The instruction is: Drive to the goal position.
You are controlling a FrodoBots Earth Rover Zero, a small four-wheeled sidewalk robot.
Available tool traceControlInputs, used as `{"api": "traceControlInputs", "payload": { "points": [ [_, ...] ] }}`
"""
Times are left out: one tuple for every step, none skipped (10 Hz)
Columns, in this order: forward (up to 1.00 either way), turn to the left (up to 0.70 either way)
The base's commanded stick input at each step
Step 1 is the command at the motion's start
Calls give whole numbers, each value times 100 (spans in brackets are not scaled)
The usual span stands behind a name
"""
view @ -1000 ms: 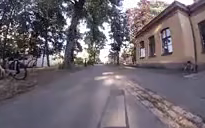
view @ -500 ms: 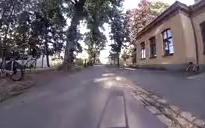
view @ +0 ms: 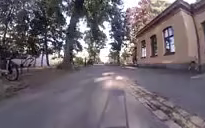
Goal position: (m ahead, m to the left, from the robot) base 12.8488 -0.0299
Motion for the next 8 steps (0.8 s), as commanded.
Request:
{"api": "traceControlInputs", "payload": {
  "points": [
    [45,0],
    [45,0],
    [45,0],
    [45,0],
    [45,0],
    [45,0],
    [45,0],
    [45,0]
  ]
}}
